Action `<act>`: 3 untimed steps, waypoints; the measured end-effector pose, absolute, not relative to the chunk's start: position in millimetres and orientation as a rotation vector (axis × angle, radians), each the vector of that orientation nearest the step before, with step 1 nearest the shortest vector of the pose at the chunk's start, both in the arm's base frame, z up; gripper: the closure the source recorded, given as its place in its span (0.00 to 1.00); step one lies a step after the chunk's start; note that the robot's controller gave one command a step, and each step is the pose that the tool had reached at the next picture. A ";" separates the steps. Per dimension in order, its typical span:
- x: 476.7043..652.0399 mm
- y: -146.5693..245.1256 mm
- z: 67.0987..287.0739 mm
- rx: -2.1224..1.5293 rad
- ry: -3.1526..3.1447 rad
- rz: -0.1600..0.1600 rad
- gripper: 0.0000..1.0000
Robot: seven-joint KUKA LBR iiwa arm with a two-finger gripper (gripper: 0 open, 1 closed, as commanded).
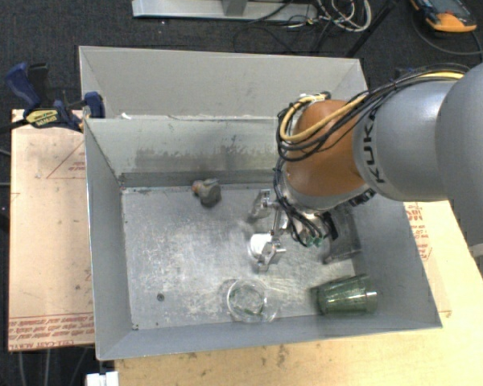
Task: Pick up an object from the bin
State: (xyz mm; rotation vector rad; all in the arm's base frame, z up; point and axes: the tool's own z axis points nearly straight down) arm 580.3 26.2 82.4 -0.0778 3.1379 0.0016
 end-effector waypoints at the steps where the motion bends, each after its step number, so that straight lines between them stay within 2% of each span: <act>1: 607.0 5.1 123.3 -0.303 3.127 0.001 0.00; 2: 597.8 10.9 128.2 -0.268 3.124 0.002 0.00; 3: 581.9 30.3 74.1 -0.227 3.117 -0.002 0.00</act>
Offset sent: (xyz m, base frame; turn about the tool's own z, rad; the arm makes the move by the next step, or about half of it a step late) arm -0.0046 -0.0105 0.0176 -0.0387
